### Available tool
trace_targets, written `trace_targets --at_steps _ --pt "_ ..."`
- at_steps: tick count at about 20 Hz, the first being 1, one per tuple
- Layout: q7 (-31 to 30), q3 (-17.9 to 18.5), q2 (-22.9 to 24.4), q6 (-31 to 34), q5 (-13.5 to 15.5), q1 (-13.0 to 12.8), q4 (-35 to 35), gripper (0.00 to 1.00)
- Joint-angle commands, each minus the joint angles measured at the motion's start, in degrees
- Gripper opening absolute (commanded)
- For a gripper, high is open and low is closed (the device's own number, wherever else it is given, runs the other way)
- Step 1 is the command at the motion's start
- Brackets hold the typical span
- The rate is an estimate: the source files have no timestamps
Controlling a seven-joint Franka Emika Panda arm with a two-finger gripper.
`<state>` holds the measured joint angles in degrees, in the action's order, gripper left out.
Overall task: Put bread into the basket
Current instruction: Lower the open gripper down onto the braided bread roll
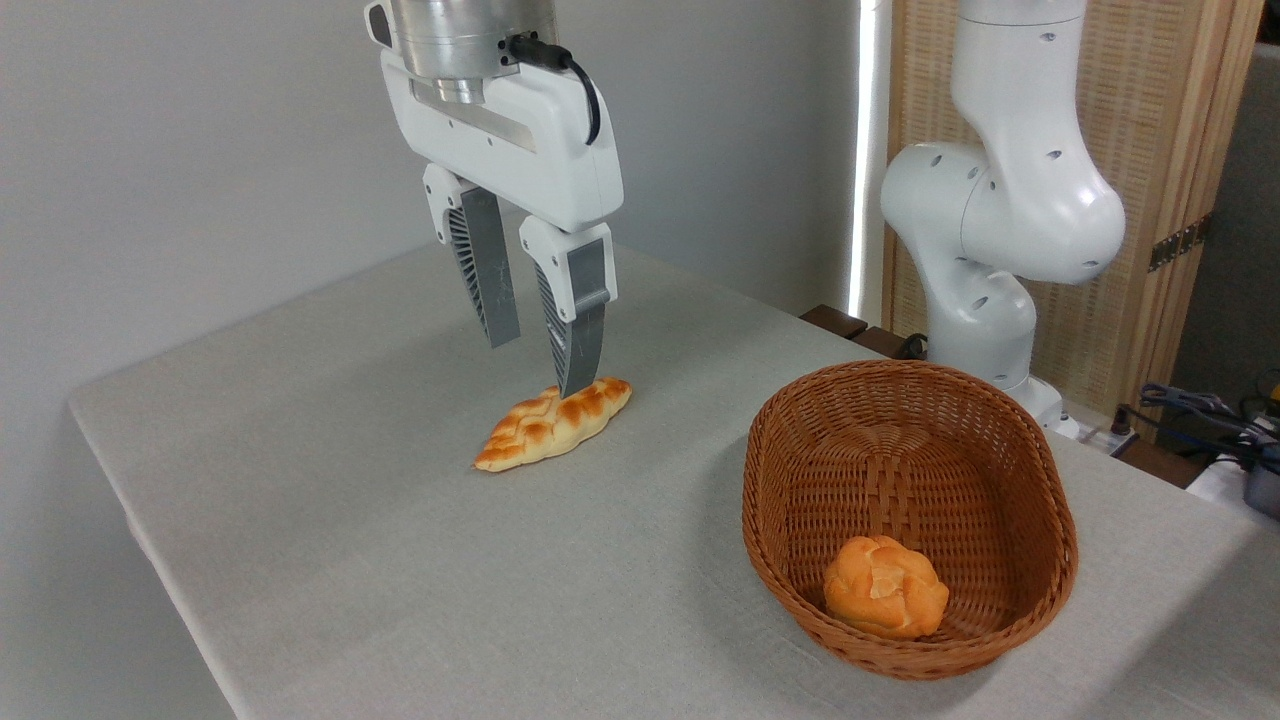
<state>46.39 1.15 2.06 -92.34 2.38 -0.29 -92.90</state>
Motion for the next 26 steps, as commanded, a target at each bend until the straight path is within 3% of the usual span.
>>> trace_targets --at_steps 1,15,26 --pt "0.7 0.6 -0.1 0.4 0.5 -0.2 0.4 1.00" --pt "0.3 -0.3 0.8 0.9 0.6 -0.2 -2.0 1.00" --pt "-0.1 -6.9 4.3 0.8 1.2 -0.2 -12.0 1.00"
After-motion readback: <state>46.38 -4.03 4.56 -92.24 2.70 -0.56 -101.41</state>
